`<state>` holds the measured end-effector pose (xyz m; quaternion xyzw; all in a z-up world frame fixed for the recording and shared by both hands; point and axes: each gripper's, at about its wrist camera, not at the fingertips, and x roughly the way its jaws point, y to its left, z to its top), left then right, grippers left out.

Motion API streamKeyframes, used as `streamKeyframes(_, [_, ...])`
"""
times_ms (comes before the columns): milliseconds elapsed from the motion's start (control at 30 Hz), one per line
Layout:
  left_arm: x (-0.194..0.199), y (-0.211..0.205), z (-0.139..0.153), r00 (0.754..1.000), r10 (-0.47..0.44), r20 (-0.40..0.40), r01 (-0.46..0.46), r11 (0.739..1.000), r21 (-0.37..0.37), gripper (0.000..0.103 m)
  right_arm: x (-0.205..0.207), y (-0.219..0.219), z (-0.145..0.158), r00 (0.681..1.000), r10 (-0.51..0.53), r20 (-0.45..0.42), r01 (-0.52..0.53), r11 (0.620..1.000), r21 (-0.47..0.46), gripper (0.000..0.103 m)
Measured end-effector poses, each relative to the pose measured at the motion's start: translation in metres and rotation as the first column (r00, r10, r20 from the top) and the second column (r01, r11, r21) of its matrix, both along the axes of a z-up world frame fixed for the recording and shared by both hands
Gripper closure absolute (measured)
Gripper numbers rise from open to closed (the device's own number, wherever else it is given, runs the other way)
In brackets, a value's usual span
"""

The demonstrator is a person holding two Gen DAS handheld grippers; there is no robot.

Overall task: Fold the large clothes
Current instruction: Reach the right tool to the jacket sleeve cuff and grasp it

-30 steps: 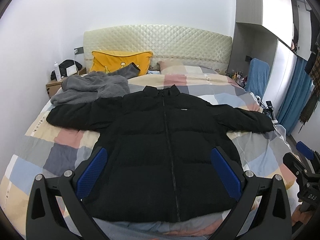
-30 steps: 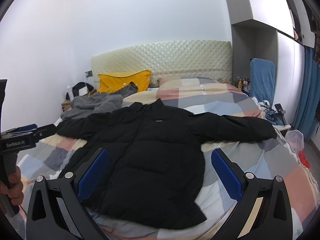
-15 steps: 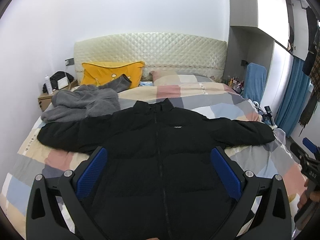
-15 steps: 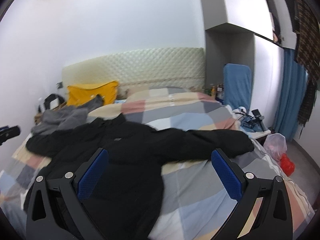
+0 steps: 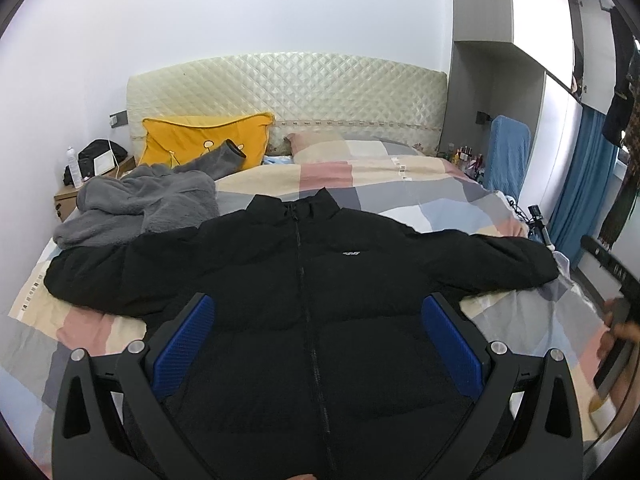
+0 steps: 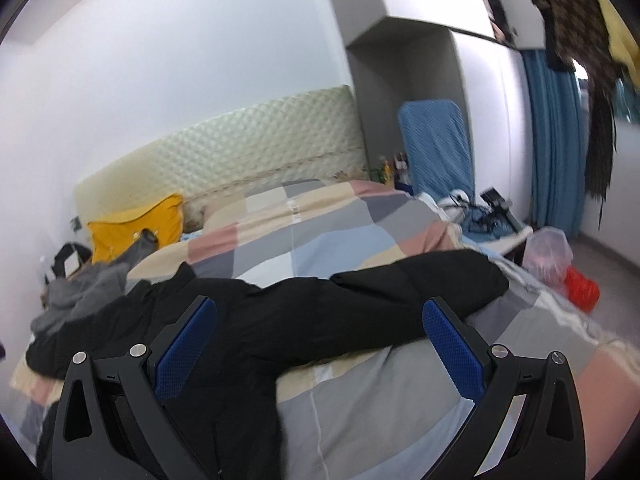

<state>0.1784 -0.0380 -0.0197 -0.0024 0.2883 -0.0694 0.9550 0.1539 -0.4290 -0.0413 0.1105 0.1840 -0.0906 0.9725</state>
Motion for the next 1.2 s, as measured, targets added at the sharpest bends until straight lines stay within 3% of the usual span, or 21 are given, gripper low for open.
streamKeyframes(267, [0.018,0.031,-0.046,0.996,0.06,-0.059,-0.063,0.997,-0.046,0.0,0.029,-0.049,-0.033,0.997,-0.069,-0.033,0.072,0.989,0.129,0.001])
streamKeyframes(467, [0.023,0.04,-0.075,0.989,0.089,-0.12,-0.094,0.995,-0.032,0.0,0.053,-0.097,-0.071,0.99,-0.118,-0.071,0.134,0.95,0.282,0.006])
streamKeyframes(733, [0.025,0.037,-0.092,0.984,0.078,-0.163,-0.081,0.997,-0.012,0.0,0.076,-0.143,-0.124,0.966,-0.174,-0.191,0.228,0.922,0.313,0.021])
streamKeyframes(867, [0.028,0.035,-0.098,0.981,0.075,-0.178,-0.077,0.997,-0.004,0.0,0.076,-0.169,-0.149,0.957,-0.203,-0.209,0.272,0.881,0.387,0.032])
streamKeyframes(1000, [0.033,0.032,-0.106,0.978,0.076,-0.193,-0.076,0.997,0.006,0.0,0.078,-0.196,-0.16,0.959,-0.221,-0.179,0.281,0.833,0.477,0.033])
streamKeyframes(1100, [0.038,0.031,-0.111,0.977,0.086,-0.195,-0.083,0.996,0.023,0.0,0.085,-0.218,-0.154,0.936,-0.297,-0.188,0.351,0.827,0.439,0.033])
streamKeyframes(1200, [0.042,0.033,-0.113,0.977,0.103,-0.189,-0.1,0.995,0.024,0.0,0.093,-0.239,-0.145,0.93,-0.329,-0.166,0.369,0.834,0.411,0.024])
